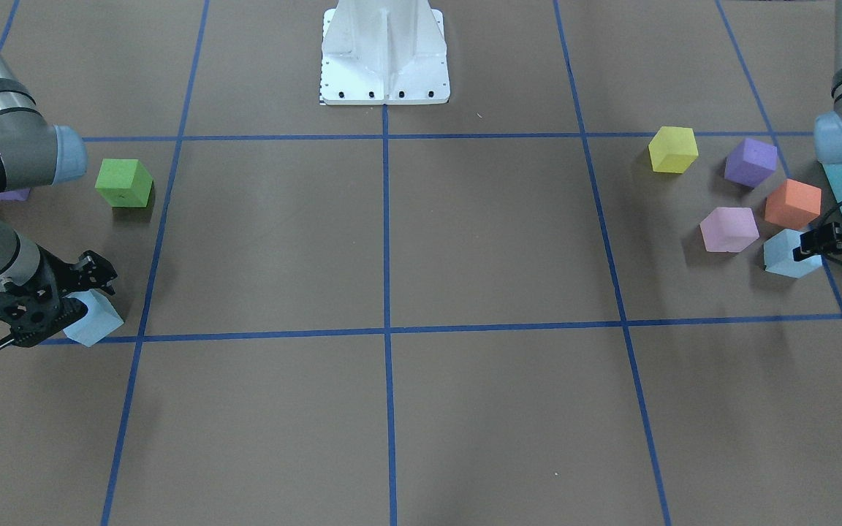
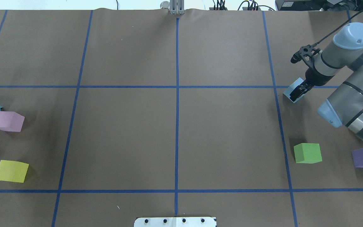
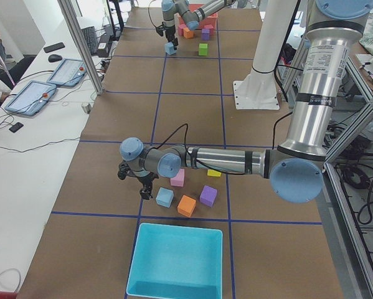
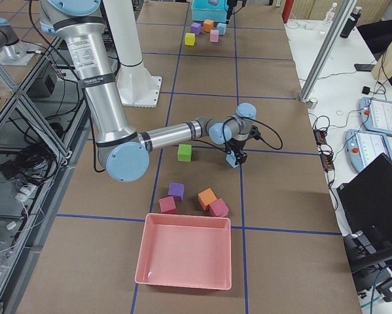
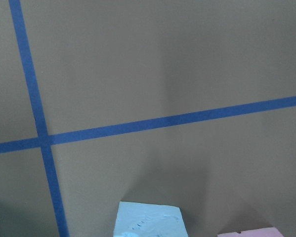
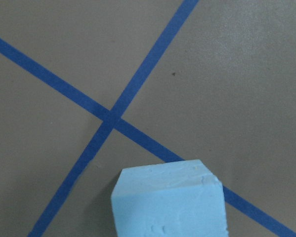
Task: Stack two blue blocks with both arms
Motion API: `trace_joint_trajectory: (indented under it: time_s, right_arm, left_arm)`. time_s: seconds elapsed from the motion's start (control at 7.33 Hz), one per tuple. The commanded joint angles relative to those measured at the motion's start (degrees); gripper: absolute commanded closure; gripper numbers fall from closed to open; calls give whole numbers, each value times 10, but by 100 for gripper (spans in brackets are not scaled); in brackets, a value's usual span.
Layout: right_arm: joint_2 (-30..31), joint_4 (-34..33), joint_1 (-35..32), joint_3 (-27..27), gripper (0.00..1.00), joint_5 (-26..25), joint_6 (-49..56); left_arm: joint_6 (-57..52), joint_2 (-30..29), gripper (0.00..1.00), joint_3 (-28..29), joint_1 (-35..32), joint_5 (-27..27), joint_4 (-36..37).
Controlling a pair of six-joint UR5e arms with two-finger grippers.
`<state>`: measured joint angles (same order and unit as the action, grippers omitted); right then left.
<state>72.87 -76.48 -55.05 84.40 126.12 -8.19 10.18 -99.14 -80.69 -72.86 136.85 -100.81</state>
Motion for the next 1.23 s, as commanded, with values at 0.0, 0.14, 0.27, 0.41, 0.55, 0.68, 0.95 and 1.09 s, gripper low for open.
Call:
trace_joint_trajectory:
  time_s: [0.0,0.14,0.27,0.41,0.55,0.68,0.95,1.09]
  right_arm:
    - [-4,0,7,-2,32,-3,5]
    - [-10,1,7,0,35,-2,5]
    - [-21,-1,4,6,42,0,1]
    - [-37,-8,-3,5,44,3,-2]
    - [-43,-9,-8,5,44,4,-5]
    - [-68,-43,-15,9,44,11,-9]
    - [-104,-123,-20,54,44,11,-49]
    - [-117,-145,-19,70,44,11,-74]
  left_arm:
    - [-2,0,1,1,0,-1,0]
    - [-3,1,2,0,0,-2,-2]
    - [-2,2,2,1,10,-18,-17]
    - [-2,5,2,4,16,-35,-32]
    - [-2,10,2,5,19,-43,-53]
    - [-2,29,2,9,26,-55,-84]
    - [32,34,2,4,43,-55,-105]
    - [34,34,2,4,51,-55,-105]
